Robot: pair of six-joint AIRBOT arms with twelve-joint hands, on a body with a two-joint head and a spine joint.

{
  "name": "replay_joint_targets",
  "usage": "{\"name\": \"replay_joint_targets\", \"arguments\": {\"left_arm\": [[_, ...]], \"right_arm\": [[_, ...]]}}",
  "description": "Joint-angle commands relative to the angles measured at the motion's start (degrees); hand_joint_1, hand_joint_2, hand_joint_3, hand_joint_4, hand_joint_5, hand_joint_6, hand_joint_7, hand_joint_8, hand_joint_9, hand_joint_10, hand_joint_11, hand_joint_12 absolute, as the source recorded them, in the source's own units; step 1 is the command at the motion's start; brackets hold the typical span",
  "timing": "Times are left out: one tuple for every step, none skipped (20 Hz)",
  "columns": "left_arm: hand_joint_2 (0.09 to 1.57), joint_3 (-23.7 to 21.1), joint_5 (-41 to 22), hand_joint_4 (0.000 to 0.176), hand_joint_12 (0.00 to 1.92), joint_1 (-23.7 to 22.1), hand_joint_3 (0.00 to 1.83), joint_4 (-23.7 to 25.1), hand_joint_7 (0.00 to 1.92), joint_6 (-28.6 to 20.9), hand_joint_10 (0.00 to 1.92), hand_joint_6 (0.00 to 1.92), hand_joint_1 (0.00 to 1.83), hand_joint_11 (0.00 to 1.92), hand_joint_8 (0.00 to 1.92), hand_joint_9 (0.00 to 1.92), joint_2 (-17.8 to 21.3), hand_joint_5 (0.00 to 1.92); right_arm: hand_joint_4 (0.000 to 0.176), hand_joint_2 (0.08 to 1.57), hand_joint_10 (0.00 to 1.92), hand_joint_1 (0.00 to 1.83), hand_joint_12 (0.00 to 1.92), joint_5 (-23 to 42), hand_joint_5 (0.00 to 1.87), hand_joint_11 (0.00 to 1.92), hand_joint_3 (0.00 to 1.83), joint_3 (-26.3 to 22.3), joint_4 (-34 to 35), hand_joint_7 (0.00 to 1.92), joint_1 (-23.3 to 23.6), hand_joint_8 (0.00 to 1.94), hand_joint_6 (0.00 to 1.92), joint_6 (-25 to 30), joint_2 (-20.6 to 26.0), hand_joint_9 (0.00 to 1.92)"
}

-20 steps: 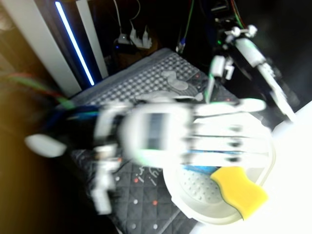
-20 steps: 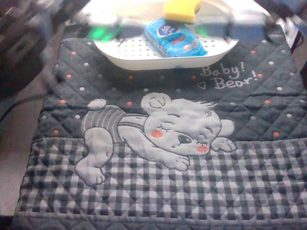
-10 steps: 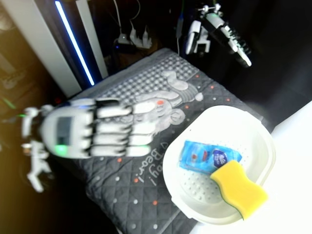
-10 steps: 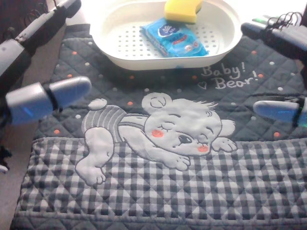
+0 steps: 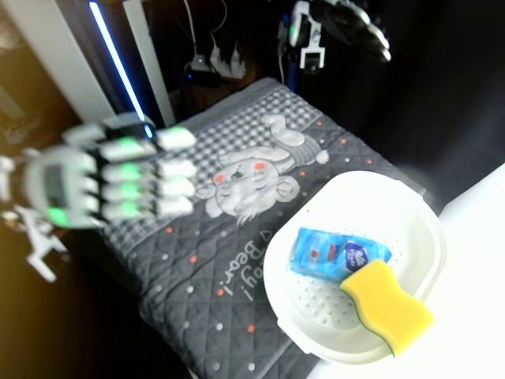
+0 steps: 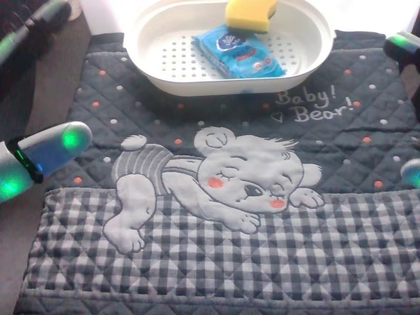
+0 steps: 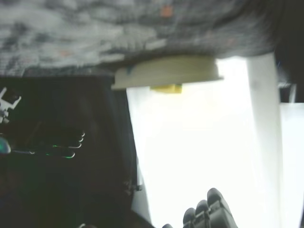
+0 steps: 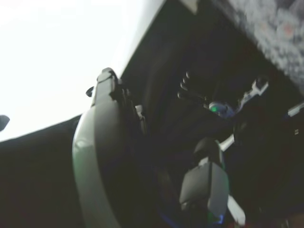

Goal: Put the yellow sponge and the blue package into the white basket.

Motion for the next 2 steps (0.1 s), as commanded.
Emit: {"name": "replay_joint_targets", "arguments": {"left_arm": [[1.24, -0.05, -7.13, 0.046, 0.06, -1.04, 0.00, 1.18, 0.14, 0.05, 0.01, 0.01, 0.15, 0.21, 0.01, 0.16, 0.92, 0.17], [1.24, -0.07, -7.13, 0.038, 0.04, -2.06, 0.00, 2.36, 0.21, 0.08, 0.01, 0.01, 0.13, 0.22, 0.01, 0.19, 1.11, 0.24]], "right_arm": [[0.032, 1.12, 0.00, 0.51, 0.01, 7.06, 0.35, 0.11, 0.00, -0.14, 0.28, 0.18, 0.25, 0.00, 0.03, 0.35, 0.78, 0.16], [0.028, 1.14, 0.01, 0.44, 0.01, 7.09, 0.49, 0.13, 0.00, -0.49, -0.20, 0.28, 0.26, 0.01, 0.03, 0.40, 1.35, 0.20]]}}
